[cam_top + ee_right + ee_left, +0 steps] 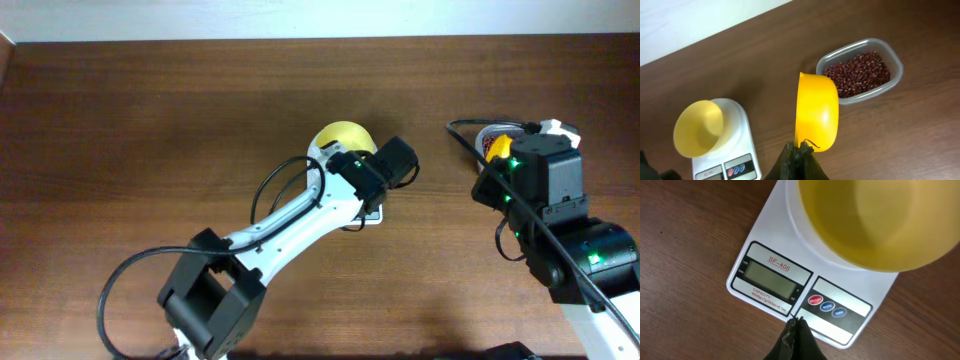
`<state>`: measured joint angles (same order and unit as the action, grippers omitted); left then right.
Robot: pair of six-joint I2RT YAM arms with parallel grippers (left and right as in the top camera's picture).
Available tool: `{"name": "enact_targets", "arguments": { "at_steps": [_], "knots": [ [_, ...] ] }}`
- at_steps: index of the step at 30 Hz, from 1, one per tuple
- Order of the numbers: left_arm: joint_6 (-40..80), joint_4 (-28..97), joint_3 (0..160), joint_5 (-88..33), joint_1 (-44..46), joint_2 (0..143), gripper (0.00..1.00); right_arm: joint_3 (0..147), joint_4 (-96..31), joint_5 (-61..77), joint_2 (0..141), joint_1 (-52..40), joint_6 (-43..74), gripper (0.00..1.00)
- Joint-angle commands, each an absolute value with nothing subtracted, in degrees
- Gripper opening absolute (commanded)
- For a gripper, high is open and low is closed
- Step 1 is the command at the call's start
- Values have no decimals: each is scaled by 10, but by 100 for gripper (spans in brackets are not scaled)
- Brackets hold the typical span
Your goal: Scoop item into bowl and weigh 50g on scale
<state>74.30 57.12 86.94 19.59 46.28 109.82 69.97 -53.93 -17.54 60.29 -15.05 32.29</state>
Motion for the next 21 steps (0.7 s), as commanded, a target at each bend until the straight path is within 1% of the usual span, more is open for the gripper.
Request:
{"name": "enact_targets", "arguments": {
  "at_steps": [1,8,21],
  "knots": [
    [753,571,873,198,465,1134,0,715,-540,-217,596,-153,317,4],
    [753,563,872,142,468,1145,0,715,-540,-232,596,-153,317,4],
    [755,520,872,140,479,1182,0,715,-544,-244,596,-153,317,4]
  ]
}}
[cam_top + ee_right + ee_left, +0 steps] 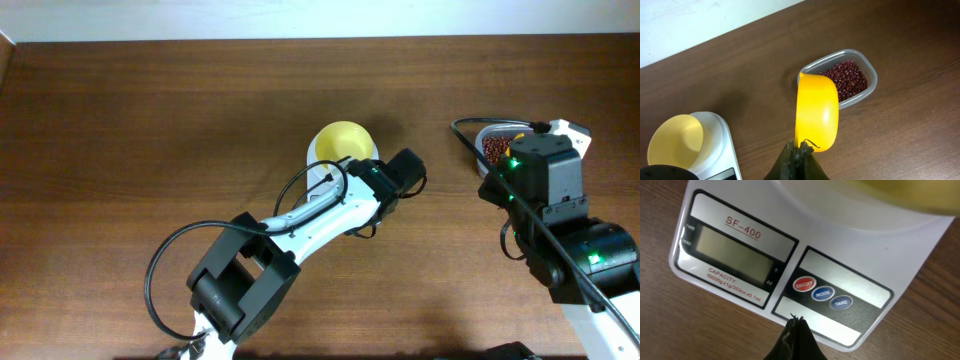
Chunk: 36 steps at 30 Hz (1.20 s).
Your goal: Scoop item into bowl and weigh 50g on scale
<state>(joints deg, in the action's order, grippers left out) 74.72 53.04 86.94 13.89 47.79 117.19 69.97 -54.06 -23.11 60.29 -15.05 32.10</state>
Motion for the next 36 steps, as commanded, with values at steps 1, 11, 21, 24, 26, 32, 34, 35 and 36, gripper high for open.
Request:
{"name": "enact_targets", "arguments": {
  "at_steps": [1,11,21,24,26,32,34,35,36],
  "knots": [
    [755,517,872,142,479,1185,0,715,-545,-244,596,-153,317,4],
    [755,505,872,180,478,1188,0,715,-562,-245,596,-153,317,4],
    [755,505,872,199,479,1192,0,715,-579,-260,596,-153,317,4],
    [755,504,872,212,479,1197,0,715,-583,-260,596,-153,317,4],
    [755,502,872,213,479,1209,0,715,-583,-260,596,-153,317,4],
    [755,501,873,213,479,1212,0,715,-583,-260,596,-153,317,4],
    [755,500,873,212,479,1212,0,715,-583,-260,596,-153,317,4],
    [755,499,873,212,479,1212,0,715,-584,-260,596,-153,317,4],
    [755,499,873,212,479,1212,0,715,-584,-260,596,-153,317,4]
  ]
}}
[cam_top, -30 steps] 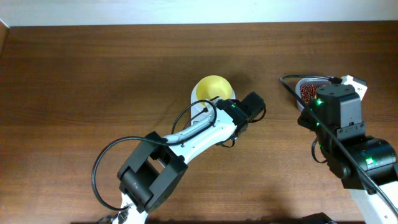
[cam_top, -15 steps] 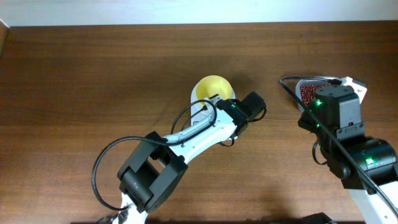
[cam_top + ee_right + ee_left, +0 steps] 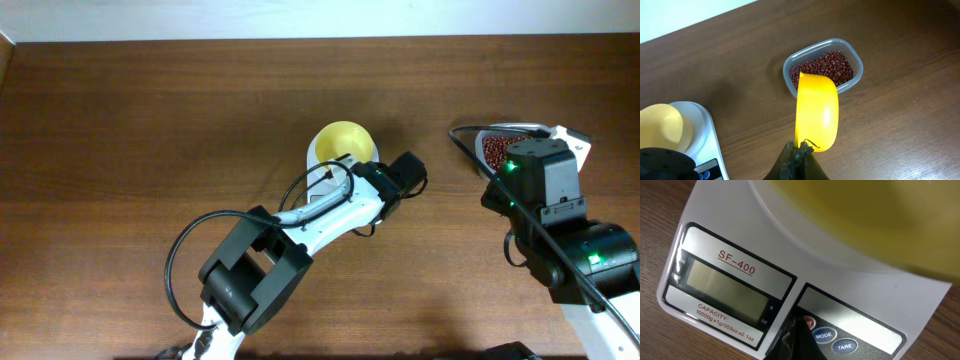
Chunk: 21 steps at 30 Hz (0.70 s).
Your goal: Scoop item into bowl and weigh 50g on scale
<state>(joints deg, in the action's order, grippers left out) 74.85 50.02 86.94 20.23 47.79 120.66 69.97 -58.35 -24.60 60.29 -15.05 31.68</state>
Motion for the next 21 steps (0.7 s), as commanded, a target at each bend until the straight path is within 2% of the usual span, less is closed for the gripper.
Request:
{"name": "enact_targets", "arguments": {
  "at_steps": [1,21],
  "knots": [
    [755,499,873,212,479,1212,0,715,-584,-260,596,-153,317,4],
    [755,486,873,220,478,1212,0,715,-597,-260,596,-153,317,4]
  ]
}}
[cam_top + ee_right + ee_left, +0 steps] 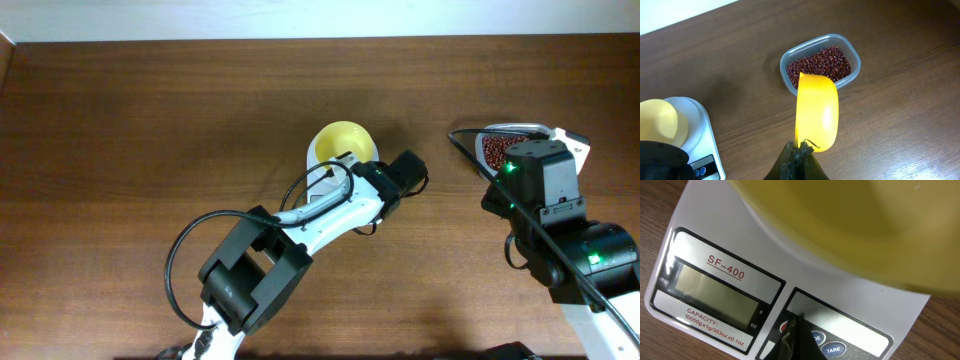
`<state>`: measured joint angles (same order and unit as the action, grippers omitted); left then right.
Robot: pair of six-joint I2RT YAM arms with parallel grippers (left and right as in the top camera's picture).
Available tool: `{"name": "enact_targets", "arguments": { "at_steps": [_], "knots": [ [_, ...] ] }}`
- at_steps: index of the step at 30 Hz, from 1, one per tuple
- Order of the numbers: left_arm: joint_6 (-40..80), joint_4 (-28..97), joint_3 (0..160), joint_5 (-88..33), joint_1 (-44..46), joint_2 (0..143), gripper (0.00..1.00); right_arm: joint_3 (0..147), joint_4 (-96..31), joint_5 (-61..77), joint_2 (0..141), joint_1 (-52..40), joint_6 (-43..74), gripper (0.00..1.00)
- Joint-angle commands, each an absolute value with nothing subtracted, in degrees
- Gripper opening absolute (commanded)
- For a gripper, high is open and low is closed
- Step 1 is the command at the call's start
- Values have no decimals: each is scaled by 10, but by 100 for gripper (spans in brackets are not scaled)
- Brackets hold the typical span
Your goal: Scoop item into bowl and weigh 50g on scale
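Note:
A white SF-400 scale [735, 245] carries a yellow bowl [343, 141], also the yellow bowl [657, 120]. My left gripper [794, 325] is shut, its tip resting over the red on/off button of the scale, whose display [715, 292] is blank. My right gripper [801, 147] is shut on the yellow scoop [816, 110], held above the table just in front of the clear tub of red beans [821, 64]. The tub [497, 147] shows partly behind the right arm from overhead.
Brown wooden table [150, 120]. A pale wall strip runs along the far edge [300, 15]. The left arm [300, 225] stretches diagonally from the front to the scale; cables loop around both arms.
My left gripper tip has moved slightly further onto the scale's button panel, now covering the red button. The right gripper with the scoop has shifted a little, the bean tub sitting nearer centre.
At first my shut left gripper hovered off the scale's front edge while the right held the scoop between scale and tub. The left then neared the buttons, then reached the red one, now covering it. The right carried the scoop progressively toward the bean tub.

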<state>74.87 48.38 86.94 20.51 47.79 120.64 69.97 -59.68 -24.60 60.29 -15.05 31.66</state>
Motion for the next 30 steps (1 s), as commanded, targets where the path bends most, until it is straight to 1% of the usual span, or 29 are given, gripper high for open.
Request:
{"name": "enact_targets", "arguments": {
  "at_steps": [1,24,30],
  "knots": [
    [755,486,873,222,478,1212,0,715,-597,-260,596,-153,317,4],
    [754,487,870,238,479,1212,0,715,-607,-260,596,-153,319,4],
    [755,484,869,221,479,1219,0,715,-607,-260,596,-153,319,4]
  ]
}}
